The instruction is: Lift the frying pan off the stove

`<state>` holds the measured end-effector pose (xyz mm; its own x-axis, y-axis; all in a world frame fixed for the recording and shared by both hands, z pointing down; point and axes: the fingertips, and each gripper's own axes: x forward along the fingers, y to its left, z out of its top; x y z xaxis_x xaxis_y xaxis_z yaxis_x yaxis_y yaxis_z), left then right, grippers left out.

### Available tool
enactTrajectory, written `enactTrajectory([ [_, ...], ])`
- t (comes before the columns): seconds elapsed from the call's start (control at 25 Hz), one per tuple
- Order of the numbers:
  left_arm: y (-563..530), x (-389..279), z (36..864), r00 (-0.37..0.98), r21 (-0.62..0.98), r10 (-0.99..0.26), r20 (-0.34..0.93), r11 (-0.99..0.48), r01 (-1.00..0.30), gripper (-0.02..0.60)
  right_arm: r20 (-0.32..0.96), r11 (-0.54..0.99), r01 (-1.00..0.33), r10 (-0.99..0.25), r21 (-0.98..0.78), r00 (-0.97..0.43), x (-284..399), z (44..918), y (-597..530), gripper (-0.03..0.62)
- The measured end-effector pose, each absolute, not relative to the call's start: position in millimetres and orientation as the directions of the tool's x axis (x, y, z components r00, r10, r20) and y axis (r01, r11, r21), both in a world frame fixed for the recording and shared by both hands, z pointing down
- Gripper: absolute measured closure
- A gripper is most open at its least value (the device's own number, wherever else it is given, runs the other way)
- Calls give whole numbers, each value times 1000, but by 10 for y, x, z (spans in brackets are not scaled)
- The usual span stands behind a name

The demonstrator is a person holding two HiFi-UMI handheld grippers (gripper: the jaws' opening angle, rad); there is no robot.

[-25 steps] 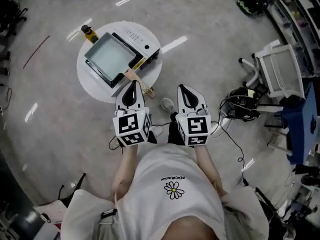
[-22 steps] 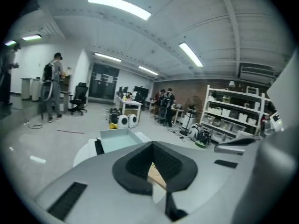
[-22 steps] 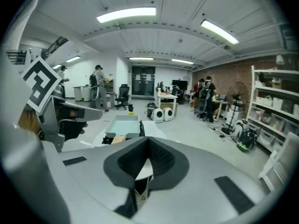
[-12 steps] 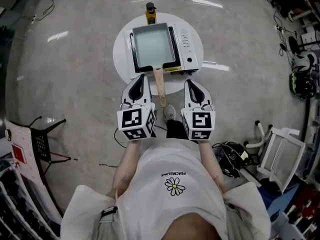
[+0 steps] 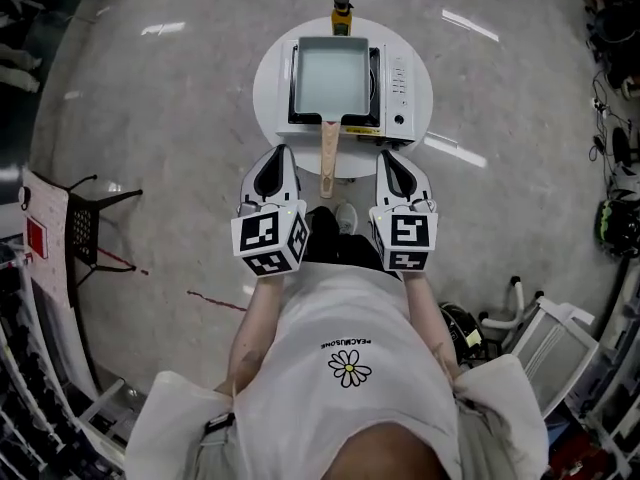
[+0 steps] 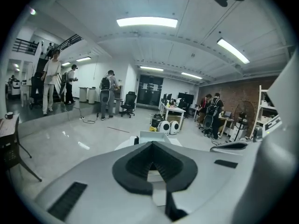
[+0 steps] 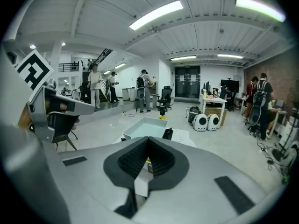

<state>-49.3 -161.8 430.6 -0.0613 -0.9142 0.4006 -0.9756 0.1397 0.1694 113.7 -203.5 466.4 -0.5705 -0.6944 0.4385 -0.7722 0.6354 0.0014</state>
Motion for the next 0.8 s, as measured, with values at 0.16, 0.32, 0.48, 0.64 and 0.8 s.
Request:
enactTrajectory([
  [0.16, -1539, -559, 4291, -91, 168, -911, 402, 171, -971, 583, 443, 623, -782, -699, -10, -562, 1174, 4664, -2033, 591],
  [0.32, -1534, -570, 4308, -95, 164, -910, 403, 174, -971, 581, 431, 618, -787, -710, 2, -556, 1188, 4612, -2043, 591],
  [0.48, -1620, -565, 4323, -71, 160, -915, 398, 145, -976, 581, 430, 607, -794, -722, 18, -542, 1206, 4599, -2042, 592],
  [0.64, -1716, -546, 4310, -40, 152, -921, 387, 106, -983, 581, 426, 585, -810, -742, 35, -518, 1229, 4571, -2065, 591],
  [0.8, -1775, -553, 4347, -13, 163, -920, 391, 84, -983, 581, 425, 571, -820, -751, 36, -504, 1227, 4556, -2065, 591],
])
